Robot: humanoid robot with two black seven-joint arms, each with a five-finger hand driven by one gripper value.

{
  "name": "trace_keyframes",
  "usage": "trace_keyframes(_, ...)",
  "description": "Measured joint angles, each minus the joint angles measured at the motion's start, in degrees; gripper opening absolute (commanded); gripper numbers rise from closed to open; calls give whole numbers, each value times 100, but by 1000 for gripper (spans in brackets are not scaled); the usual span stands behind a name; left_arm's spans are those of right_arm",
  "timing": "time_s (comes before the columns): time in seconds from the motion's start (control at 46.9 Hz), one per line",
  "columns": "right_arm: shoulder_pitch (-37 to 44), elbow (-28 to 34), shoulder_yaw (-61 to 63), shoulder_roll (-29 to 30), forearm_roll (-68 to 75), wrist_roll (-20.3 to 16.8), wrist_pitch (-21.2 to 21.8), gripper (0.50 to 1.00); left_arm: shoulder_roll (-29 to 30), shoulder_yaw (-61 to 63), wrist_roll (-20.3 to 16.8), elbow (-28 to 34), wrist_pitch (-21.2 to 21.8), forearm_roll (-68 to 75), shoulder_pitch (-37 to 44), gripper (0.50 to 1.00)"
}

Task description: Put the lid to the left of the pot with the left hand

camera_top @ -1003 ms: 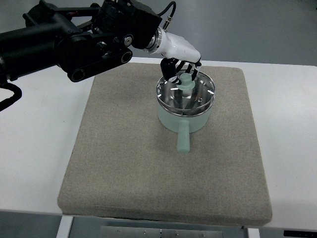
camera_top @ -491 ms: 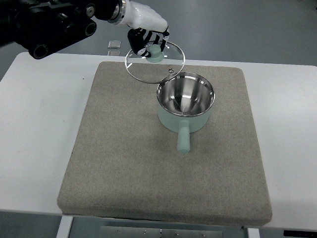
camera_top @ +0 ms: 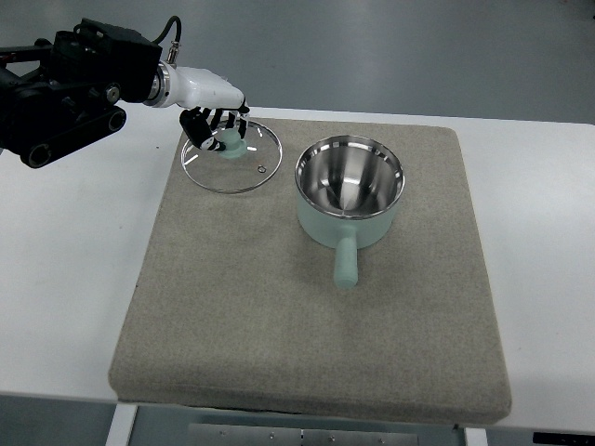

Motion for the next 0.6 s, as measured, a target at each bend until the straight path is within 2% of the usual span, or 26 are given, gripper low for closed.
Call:
trace_keyframes(0.043,-1,1,0,0,0,0,0,924,0,-1,-1,0,10,-21,17,602)
trace_keyframes(0.085,-1,1,0,0,0,0,0,924,0,-6,0,0,29,-53,62,732)
trace_keyframes(0.107,-1,2,0,0,0,0,0,924,-1,-6,-1,0,49,-68,94,769)
trace_keyframes(0.171,-1,0,0,0,0,0,0,924,-1,-14,-1,14,142,-90,166,816)
trace_keyframes(0.299,-1,1,0,0,0,0,0,924,-1,-19,0,33,368,-114,283,970)
trace_keyframes(0.341,-1,1,0,0,0,0,0,924,-1,-20,3,47,397,-120,306,992)
trace_keyframes(0.597,-1,0,0,0,0,0,1,924,102,-109,9,145,644,-929,369,994)
